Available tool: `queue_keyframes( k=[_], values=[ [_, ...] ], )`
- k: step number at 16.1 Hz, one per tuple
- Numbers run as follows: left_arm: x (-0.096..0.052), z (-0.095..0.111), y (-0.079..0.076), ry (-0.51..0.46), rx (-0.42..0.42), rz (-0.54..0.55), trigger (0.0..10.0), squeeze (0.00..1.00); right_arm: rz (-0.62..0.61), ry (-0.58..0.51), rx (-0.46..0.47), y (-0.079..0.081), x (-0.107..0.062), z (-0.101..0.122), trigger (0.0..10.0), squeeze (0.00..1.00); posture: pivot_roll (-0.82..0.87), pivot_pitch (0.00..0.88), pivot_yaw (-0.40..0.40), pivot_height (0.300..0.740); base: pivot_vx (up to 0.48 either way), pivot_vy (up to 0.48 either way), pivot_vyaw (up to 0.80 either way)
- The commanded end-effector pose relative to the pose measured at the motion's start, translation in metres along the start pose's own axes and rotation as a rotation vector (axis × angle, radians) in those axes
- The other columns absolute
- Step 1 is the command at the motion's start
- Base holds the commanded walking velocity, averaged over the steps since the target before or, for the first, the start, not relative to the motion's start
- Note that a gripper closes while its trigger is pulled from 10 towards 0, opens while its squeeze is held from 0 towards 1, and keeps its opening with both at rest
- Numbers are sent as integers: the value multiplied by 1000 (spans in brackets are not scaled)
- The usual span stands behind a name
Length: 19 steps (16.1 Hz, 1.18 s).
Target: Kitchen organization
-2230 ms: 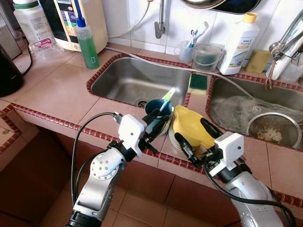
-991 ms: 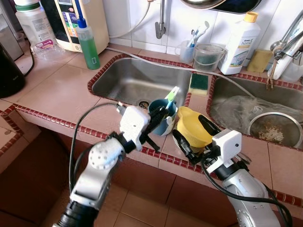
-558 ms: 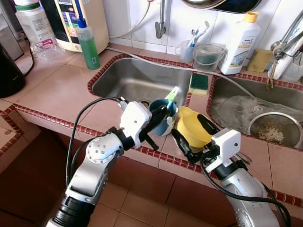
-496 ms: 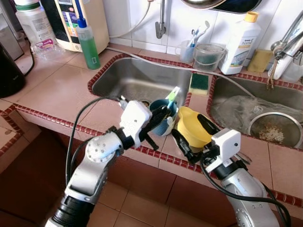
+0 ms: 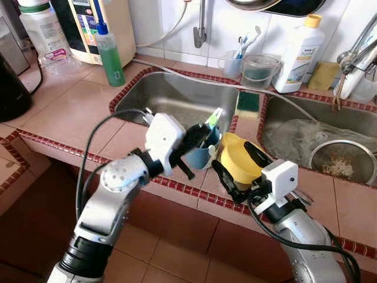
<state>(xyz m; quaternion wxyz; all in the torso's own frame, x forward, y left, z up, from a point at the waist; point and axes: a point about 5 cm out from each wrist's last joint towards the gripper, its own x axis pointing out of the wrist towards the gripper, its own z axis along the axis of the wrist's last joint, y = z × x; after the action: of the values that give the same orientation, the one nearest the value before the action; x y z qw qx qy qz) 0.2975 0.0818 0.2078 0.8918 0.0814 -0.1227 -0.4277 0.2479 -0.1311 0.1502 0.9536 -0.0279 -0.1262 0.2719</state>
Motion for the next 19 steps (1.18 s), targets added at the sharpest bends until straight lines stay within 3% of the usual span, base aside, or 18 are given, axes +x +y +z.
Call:
queue_keyframes(
  k=[1, 10, 19],
  values=[
    [0, 13, 5, -30, 29, -4, 10000, 0, 16, 2, -9, 1, 1, -1, 10000, 0, -213, 84, 39, 740, 0, 0, 0],
    [-4, 37, 25, -33, 118, -43, 10000, 0, 34, 3, -13, 1, 5, -3, 10000, 0, -207, 64, 37, 740, 0, 0, 0],
    [-6, 44, 27, -33, 123, -69, 10000, 0, 39, -8, -19, 1, 7, -2, 10000, 0, -208, 61, 39, 740, 0, 0, 0]
  ],
)
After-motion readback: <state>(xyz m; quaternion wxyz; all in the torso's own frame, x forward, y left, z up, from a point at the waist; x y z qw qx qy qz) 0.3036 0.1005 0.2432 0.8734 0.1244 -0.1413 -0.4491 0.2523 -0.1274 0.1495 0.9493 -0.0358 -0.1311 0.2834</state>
